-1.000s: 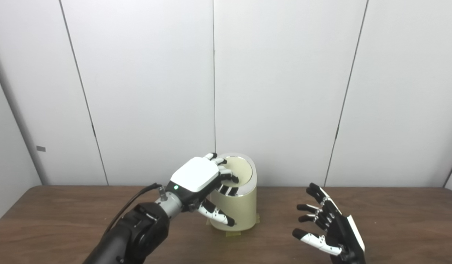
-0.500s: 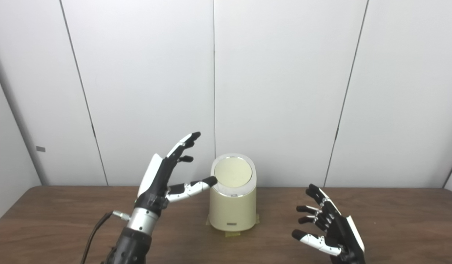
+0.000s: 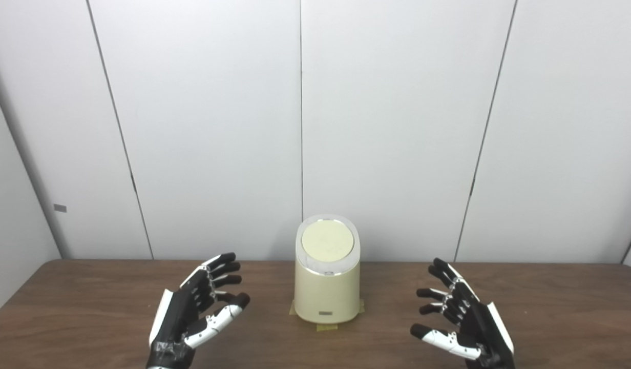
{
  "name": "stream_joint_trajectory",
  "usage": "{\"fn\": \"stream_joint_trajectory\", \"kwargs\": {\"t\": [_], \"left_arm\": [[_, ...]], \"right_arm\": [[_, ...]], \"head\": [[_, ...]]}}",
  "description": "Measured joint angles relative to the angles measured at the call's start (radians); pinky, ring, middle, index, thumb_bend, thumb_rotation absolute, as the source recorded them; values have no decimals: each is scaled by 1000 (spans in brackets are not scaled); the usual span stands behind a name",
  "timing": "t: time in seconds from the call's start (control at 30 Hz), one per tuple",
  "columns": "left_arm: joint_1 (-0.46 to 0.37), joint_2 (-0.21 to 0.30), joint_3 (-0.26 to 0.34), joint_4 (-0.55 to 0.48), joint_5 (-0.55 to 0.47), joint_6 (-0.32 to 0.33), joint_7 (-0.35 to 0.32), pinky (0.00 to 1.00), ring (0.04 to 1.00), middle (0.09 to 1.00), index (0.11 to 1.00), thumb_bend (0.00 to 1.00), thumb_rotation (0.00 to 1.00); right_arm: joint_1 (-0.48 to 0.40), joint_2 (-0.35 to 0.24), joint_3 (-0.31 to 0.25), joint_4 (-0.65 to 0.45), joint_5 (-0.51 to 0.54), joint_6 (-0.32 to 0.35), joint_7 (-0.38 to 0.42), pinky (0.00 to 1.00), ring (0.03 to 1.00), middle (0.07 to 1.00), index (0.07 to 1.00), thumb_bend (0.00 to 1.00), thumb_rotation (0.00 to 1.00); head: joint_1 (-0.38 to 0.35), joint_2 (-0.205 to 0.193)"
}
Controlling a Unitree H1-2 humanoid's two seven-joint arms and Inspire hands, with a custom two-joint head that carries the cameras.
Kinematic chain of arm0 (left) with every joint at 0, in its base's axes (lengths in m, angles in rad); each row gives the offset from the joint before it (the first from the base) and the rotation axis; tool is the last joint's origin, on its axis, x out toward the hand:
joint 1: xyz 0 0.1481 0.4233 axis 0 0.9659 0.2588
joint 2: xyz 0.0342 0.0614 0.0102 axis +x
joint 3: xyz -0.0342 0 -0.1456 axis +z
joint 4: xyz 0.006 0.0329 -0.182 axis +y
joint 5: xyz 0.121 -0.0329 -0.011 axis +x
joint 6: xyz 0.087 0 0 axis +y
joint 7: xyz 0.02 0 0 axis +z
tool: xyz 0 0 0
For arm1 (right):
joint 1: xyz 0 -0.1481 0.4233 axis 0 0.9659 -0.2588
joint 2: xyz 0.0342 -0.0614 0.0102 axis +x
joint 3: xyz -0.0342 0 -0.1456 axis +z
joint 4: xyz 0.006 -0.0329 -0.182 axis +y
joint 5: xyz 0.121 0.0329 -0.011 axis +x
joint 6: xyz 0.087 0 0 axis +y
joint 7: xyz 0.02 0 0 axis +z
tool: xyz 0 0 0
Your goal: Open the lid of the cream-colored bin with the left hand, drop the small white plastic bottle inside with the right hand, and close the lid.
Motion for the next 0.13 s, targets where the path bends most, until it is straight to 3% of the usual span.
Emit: {"fn": "stream_joint_trajectory", "kwargs": {"t": [0.13], "left_arm": [[8,1,0,6,4,-1,2,538,678,725,797,704,277]], "right_arm": [[7,0,0,-16,0,20,0,537,704,883,880,847,226]], "head": [[3,0]]}}
